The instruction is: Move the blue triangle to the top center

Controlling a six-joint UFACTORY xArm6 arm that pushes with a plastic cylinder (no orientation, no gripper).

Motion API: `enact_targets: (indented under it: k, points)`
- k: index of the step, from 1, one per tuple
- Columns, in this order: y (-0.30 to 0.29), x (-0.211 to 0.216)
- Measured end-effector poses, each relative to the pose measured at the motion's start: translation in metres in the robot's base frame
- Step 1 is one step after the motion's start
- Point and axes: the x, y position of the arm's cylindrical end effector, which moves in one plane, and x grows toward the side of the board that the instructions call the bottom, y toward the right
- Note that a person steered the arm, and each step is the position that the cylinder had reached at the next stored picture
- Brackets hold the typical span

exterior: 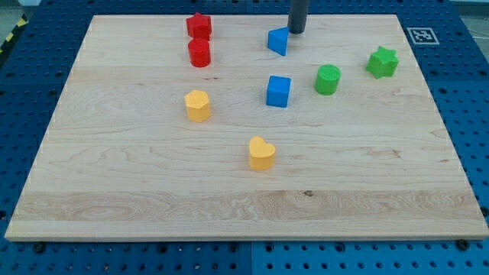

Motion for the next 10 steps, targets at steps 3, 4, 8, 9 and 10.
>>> enact_targets:
  k: [3, 4, 8, 9, 10]
  points:
    - [0.017, 0.005]
    - [0.030, 0.024]
    - [-0.041, 0.081]
    - [-0.045, 0.081]
    - [-0.039, 0.077]
